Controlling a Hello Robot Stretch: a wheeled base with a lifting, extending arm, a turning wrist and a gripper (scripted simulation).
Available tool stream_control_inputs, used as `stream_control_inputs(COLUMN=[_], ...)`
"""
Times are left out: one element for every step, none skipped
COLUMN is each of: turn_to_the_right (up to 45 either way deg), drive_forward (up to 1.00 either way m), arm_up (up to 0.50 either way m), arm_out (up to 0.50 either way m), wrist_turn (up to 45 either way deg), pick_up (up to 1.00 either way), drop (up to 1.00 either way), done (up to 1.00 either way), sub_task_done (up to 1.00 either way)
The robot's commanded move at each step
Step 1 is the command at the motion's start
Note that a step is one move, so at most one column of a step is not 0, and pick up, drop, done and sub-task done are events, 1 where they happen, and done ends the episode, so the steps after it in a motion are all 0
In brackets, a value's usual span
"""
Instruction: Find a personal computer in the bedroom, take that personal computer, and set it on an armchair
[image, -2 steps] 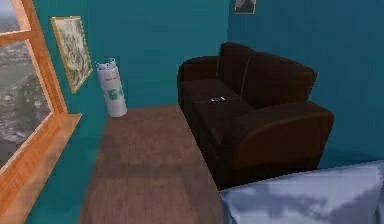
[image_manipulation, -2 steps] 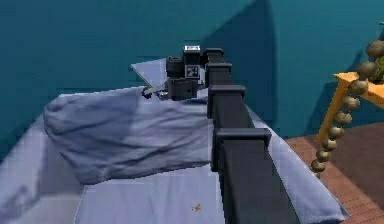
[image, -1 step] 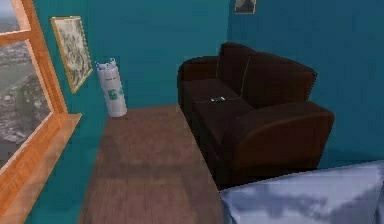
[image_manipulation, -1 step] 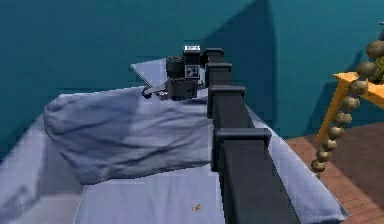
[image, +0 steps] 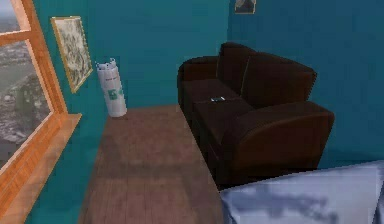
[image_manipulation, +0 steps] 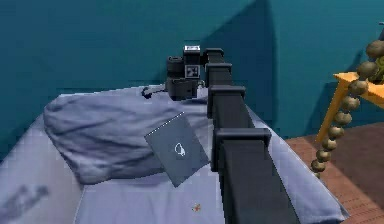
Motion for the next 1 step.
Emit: stream_control_inputs(turn_to_the_right=[0.0], drive_forward=[0.0], arm_up=[0.0], arm_out=[-0.1], wrist_turn=[0.0], pick_up=[0.0], drop=[0.0], done=[0.0], sub_task_done=[0.0])
